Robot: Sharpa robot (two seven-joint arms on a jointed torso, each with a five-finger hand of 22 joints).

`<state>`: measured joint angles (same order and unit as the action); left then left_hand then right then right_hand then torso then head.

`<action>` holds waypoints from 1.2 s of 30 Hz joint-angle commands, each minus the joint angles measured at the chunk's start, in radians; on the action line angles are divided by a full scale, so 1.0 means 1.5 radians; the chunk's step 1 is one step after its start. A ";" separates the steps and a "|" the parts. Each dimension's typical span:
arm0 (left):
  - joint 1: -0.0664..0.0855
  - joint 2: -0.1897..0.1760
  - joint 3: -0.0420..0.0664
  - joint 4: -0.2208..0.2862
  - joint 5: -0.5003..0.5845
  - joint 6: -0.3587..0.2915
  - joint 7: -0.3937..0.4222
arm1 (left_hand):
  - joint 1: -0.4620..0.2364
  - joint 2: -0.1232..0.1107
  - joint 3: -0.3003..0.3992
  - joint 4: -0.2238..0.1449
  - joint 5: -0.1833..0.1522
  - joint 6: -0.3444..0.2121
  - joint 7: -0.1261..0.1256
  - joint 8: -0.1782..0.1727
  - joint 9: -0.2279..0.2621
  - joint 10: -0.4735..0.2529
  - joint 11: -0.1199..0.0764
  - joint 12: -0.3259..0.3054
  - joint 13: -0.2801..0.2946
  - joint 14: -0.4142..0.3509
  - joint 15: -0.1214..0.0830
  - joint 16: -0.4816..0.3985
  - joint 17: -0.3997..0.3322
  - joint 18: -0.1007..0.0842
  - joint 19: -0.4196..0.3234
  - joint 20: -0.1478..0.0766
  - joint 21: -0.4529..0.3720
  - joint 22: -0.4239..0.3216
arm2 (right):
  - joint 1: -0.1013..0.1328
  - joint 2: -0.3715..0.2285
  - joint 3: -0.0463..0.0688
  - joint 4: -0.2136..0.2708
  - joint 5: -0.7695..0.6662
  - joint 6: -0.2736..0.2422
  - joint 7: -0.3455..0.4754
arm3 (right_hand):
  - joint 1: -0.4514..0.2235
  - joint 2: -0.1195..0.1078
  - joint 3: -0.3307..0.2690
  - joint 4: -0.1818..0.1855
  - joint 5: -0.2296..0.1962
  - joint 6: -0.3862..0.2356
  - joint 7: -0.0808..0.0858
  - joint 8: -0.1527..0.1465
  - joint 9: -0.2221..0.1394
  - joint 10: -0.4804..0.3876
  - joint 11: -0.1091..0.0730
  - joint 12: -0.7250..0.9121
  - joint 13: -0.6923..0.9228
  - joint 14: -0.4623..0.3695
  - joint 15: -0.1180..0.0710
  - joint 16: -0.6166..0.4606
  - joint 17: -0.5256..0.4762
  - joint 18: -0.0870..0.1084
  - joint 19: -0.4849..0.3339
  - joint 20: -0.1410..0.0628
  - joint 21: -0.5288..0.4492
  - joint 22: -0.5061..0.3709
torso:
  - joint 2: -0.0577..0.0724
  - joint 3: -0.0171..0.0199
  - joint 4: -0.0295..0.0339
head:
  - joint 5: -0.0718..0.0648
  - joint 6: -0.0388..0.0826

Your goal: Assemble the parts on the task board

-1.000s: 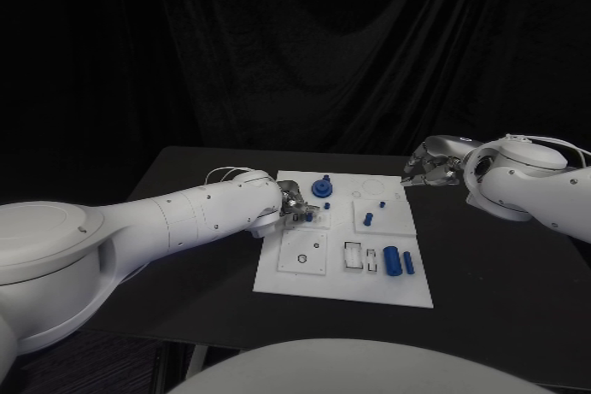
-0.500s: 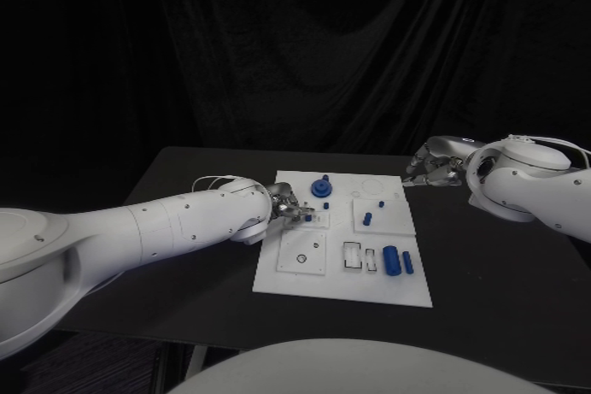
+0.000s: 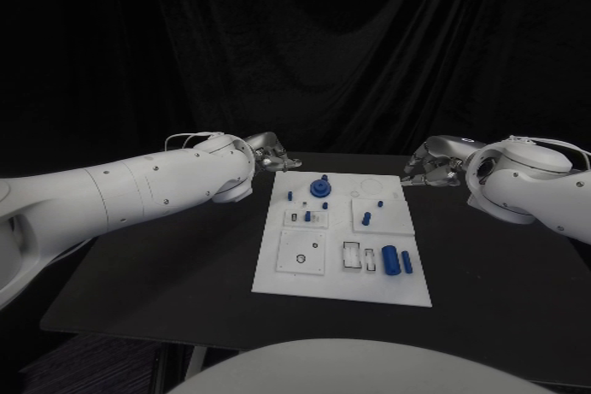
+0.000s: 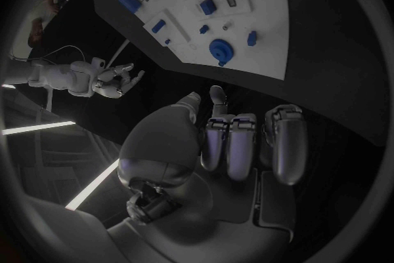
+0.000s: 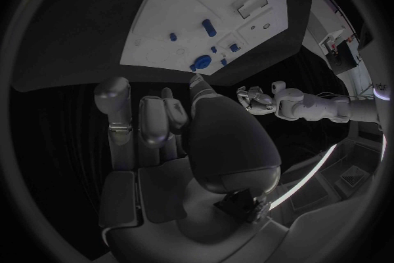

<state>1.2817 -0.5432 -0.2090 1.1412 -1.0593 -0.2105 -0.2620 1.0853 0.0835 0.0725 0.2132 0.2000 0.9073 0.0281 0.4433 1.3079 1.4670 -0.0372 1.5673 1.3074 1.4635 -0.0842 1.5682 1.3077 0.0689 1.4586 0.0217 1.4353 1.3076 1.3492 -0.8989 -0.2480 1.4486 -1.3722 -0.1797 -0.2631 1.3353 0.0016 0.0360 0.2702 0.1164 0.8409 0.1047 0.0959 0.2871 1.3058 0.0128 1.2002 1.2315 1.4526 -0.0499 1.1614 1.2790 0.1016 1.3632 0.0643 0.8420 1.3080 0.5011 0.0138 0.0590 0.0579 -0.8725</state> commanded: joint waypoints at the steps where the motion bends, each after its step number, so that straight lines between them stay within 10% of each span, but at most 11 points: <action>1: 0.004 0.018 -0.001 -0.031 -0.008 0.096 -0.022 | 0.005 0.003 0.001 -0.004 -0.002 -0.006 0.000 0.004 0.021 0.069 -0.002 0.002 0.176 0.072 -0.004 0.002 0.175 -0.012 0.003 0.000 0.003 0.066 | -0.001 0.002 0.001 0.000 -0.002 -0.019 0.007 | -0.002 0.004 0.002 0.004 0.004 0.005 -0.001 -0.001 -0.001 -0.002 -0.001 -0.002 0.001 -0.002 0.001 -0.002 0.000 0.013 -0.003 -0.001 -0.001 0.066 | 0.001 0.0006 0.0007 | 0.002 0.000; 25: -0.028 0.131 -0.001 -0.218 -0.008 0.224 -0.078 | -0.013 0.000 -0.025 0.016 -0.045 -0.029 0.007 0.006 0.018 0.069 0.005 0.002 0.176 0.072 0.001 0.002 0.175 -0.010 -0.003 0.005 -0.004 0.062 | -0.001 0.008 0.001 -0.005 -0.002 -0.009 0.003 | 0.000 0.005 0.003 0.003 0.007 0.005 0.000 -0.002 -0.001 -0.003 -0.001 -0.004 -0.001 -0.002 0.001 -0.005 -0.002 0.013 -0.003 -0.001 -0.004 0.066 | 0.013 -0.0056 -0.0066 | 0.004 0.000; 33: -0.037 0.139 -0.001 -0.236 -0.008 0.228 -0.072 | -0.010 0.006 -0.032 0.019 -0.045 -0.042 0.015 -0.033 0.007 0.069 0.011 0.002 0.176 0.072 0.007 0.002 0.175 -0.009 -0.005 0.010 -0.006 0.062 | -0.001 0.008 0.001 -0.006 -0.002 -0.005 0.000 | 0.000 0.005 0.003 0.003 0.007 0.004 0.000 -0.002 -0.001 -0.004 -0.001 -0.006 -0.002 -0.003 0.001 -0.007 -0.003 0.013 -0.004 -0.001 -0.006 0.065 | 0.017 -0.0067 -0.0090 | 0.006 0.000; 36: -0.039 0.141 -0.001 -0.240 -0.008 0.226 -0.067 | -0.005 0.009 -0.038 0.019 -0.044 -0.042 0.024 -0.089 -0.025 0.069 0.019 0.002 0.176 0.072 0.014 0.002 0.175 -0.009 -0.006 0.016 -0.008 0.062 | -0.001 0.008 0.001 -0.006 -0.002 -0.004 -0.001 | 0.000 0.005 0.003 0.003 0.007 0.004 0.000 -0.002 -0.001 -0.004 -0.001 -0.006 -0.002 -0.003 0.001 -0.007 -0.003 0.013 -0.004 -0.001 -0.006 0.065 | 0.017 -0.0068 -0.0114 | 0.008 0.000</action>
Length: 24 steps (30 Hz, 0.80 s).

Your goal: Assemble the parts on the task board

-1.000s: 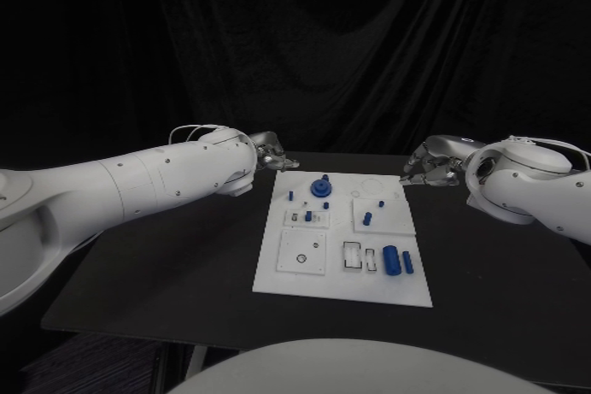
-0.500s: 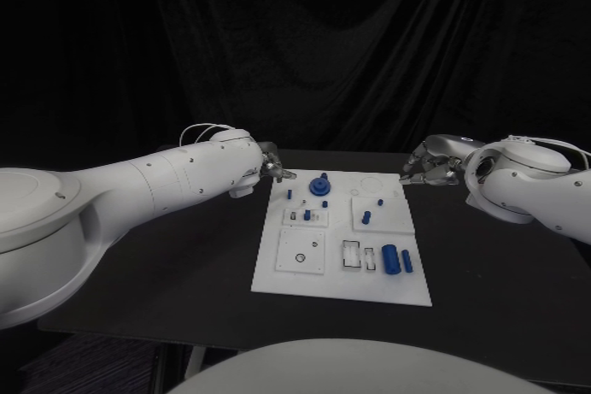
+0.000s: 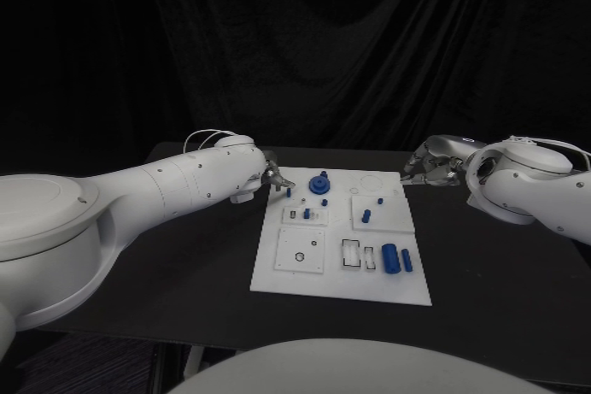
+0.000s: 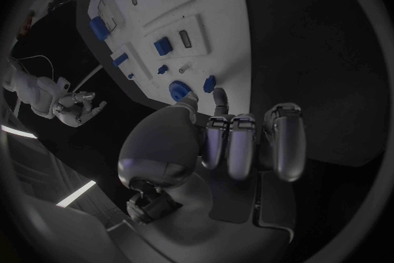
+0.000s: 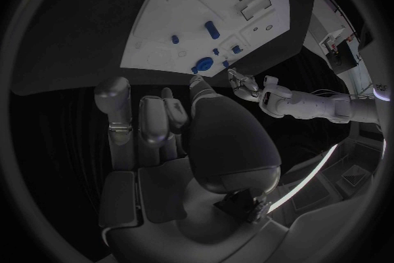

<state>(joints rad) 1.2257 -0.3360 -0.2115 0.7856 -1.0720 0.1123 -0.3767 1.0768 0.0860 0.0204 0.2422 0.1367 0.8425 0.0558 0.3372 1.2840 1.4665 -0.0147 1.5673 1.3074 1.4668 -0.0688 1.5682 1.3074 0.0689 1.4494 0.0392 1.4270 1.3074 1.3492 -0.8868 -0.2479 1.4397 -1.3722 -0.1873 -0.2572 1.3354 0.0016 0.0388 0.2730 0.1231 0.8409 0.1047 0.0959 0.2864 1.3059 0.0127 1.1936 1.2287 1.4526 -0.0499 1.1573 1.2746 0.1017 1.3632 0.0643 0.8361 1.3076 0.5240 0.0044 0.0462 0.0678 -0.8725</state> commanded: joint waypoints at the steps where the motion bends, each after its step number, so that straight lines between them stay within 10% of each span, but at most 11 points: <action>1: -0.002 0.003 0.001 -0.003 0.000 0.010 0.012 | 0.002 0.008 -0.004 -0.001 -0.001 0.002 0.007 -0.030 -0.016 0.070 0.006 0.002 0.176 0.069 0.005 0.002 0.176 -0.009 -0.001 0.006 -0.003 0.063 | -0.001 0.000 0.000 0.000 -0.002 0.002 -0.005 | 0.000 0.005 0.001 0.001 0.002 0.004 0.000 -0.002 -0.001 -0.004 -0.001 -0.001 0.000 -0.003 0.001 -0.004 0.000 0.013 -0.004 -0.001 -0.002 0.065 | 0.001 -0.0007 -0.0029 | 0.001 0.000; 5: -0.004 0.004 0.001 -0.004 0.000 0.007 0.018 | 0.005 0.011 -0.010 -0.001 -0.001 0.004 0.014 -0.070 -0.043 0.070 0.011 0.002 0.176 0.069 0.010 0.002 0.176 -0.008 -0.001 0.011 -0.005 0.063 | -0.001 0.001 0.000 -0.001 -0.002 0.004 -0.006 | 0.000 0.005 0.001 0.001 0.002 0.004 0.000 -0.002 -0.001 -0.004 -0.001 -0.001 0.000 -0.003 0.001 -0.004 0.000 0.013 -0.004 -0.001 -0.002 0.065 | 0.001 -0.0003 -0.0020 | 0.000 0.000; 24: -0.007 0.009 0.001 -0.010 0.000 -0.013 0.040 | 0.014 0.016 -0.016 -0.007 0.001 -0.011 0.027 -0.123 -0.073 0.070 0.023 0.002 0.176 0.069 0.021 0.002 0.176 -0.005 -0.011 0.021 -0.017 0.055 | -0.001 0.004 0.000 -0.001 -0.002 0.015 -0.013 | 0.000 0.005 0.000 0.001 0.001 0.003 0.000 -0.003 -0.002 -0.007 -0.001 -0.006 -0.004 -0.004 0.001 -0.008 -0.003 0.014 -0.004 -0.001 -0.005 0.065 | 0.000 0.0006 -0.0013 | -0.002 0.000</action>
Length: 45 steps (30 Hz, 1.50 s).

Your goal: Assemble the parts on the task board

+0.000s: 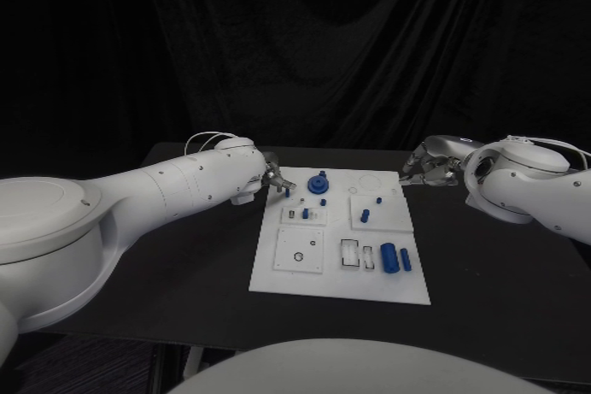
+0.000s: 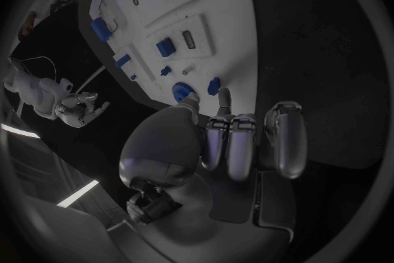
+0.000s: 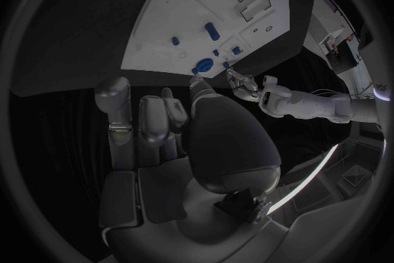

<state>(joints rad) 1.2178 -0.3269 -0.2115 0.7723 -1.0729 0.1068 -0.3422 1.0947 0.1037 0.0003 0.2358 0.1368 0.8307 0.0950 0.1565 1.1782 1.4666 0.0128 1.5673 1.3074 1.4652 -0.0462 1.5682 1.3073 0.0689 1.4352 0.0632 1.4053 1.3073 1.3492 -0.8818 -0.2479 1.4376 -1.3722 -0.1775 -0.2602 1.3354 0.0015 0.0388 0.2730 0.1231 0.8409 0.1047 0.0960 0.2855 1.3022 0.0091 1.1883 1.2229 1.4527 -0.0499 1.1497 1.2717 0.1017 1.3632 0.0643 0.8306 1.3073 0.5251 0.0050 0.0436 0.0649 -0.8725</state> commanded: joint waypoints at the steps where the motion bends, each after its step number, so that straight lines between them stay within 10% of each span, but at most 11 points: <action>1: -0.001 0.003 0.001 -0.002 0.001 -0.010 0.015 | 0.003 0.005 -0.002 -0.004 0.002 -0.003 0.001 -0.004 -0.003 0.069 0.005 0.002 0.176 0.070 0.006 0.002 0.176 -0.005 -0.002 0.006 -0.003 0.056 | -0.001 0.001 0.001 0.000 -0.002 0.009 -0.011 | 0.000 0.005 0.000 0.001 0.001 0.003 0.000 -0.003 -0.001 -0.004 0.001 -0.002 0.000 -0.004 0.001 -0.002 -0.001 0.014 -0.004 -0.001 -0.001 0.065 | 0.000 0.0001 0.0003 | 0.001 0.000; 45: -0.012 0.021 0.001 -0.034 0.001 -0.002 0.023 | 0.020 0.018 0.008 -0.020 0.025 -0.004 0.007 -0.036 -0.027 0.069 0.011 0.002 0.176 0.070 0.012 0.002 0.176 -0.003 -0.007 0.012 -0.010 0.053 | -0.001 0.004 0.001 -0.001 -0.002 0.028 -0.021 | -0.003 0.005 -0.001 0.002 -0.003 0.001 0.000 -0.005 -0.002 -0.010 0.002 -0.012 -0.008 -0.007 0.001 -0.011 -0.007 0.015 -0.008 -0.001 -0.014 0.062 | 0.000 0.0003 0.0006 | -0.007 0.000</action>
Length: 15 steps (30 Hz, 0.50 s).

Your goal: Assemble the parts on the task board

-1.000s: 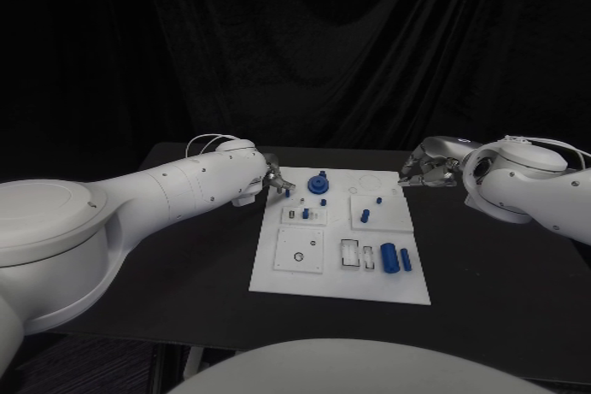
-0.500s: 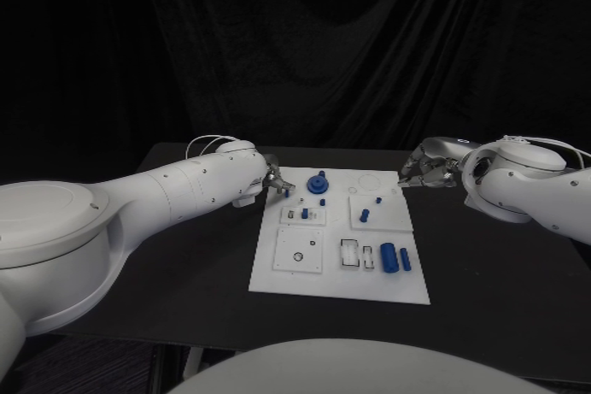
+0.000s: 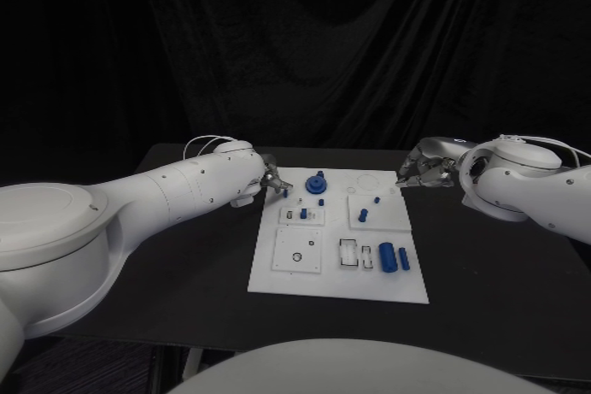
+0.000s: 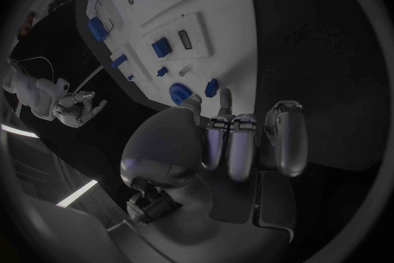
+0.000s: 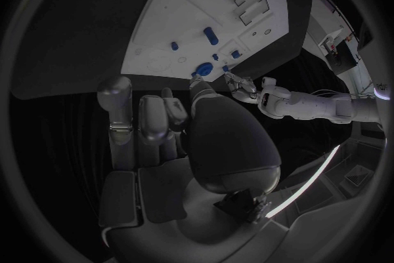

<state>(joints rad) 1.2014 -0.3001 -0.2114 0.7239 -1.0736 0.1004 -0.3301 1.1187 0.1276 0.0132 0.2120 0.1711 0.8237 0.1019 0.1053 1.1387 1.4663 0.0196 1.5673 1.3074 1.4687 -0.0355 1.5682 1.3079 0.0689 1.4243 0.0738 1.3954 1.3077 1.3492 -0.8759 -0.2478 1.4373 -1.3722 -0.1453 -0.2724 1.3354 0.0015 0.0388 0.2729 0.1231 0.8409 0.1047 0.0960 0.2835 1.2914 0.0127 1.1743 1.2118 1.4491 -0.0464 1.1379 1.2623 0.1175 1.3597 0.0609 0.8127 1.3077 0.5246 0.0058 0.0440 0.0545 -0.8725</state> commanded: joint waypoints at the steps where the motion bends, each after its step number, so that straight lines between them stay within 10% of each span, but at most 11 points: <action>1: -0.002 0.003 0.001 -0.003 0.001 0.003 0.016 | 0.005 0.002 0.001 -0.006 0.002 0.002 0.003 -0.004 -0.002 0.070 0.007 0.002 0.176 0.068 0.005 0.002 0.175 -0.003 0.000 0.005 -0.004 0.052 | -0.001 0.001 0.001 -0.001 -0.002 0.007 -0.013 | -0.003 0.005 -0.001 0.002 -0.003 0.001 0.000 -0.005 -0.001 -0.003 -0.001 -0.002 -0.001 -0.004 -0.001 -0.004 -0.001 0.005 -0.005 0.001 -0.002 0.062 | 0.000 -0.0003 0.0004 | 0.000 0.000; 15: -0.008 0.007 0.001 -0.016 0.001 -0.001 0.033 | 0.009 0.003 0.004 -0.012 0.003 0.006 0.003 -0.007 -0.007 0.070 0.007 0.002 0.176 0.068 0.006 0.002 0.175 -0.002 -0.002 0.006 -0.006 0.052 | -0.001 0.002 0.001 -0.001 -0.002 0.009 -0.016 | -0.006 0.005 -0.003 0.004 -0.009 0.002 0.000 -0.004 -0.001 -0.004 0.000 -0.004 -0.002 -0.005 0.000 -0.007 -0.002 0.005 -0.006 0.002 -0.006 0.061 | 0.001 -0.0002 0.0005 | -0.005 0.000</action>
<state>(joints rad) 1.1911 -0.2934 -0.2113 0.7013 -1.0736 0.1027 -0.3094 1.1234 0.1324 0.0198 0.1997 0.1712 0.8274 0.1056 0.1015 1.1295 1.4655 0.0260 1.5673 1.3074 1.4650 -0.0320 1.5682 1.3077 0.0689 1.4208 0.0773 1.3897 1.3076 1.3492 -0.8725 -0.2478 1.4362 -1.3722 -0.1403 -0.2766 1.3314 0.0056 0.0358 0.2759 0.1143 0.8409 0.1047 0.0960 0.2836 1.2915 0.0127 1.1743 1.2110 1.4492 -0.0464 1.1310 1.2600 0.1174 1.3562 0.0644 0.8090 1.3075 0.5253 0.0056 0.0448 0.0468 -0.8725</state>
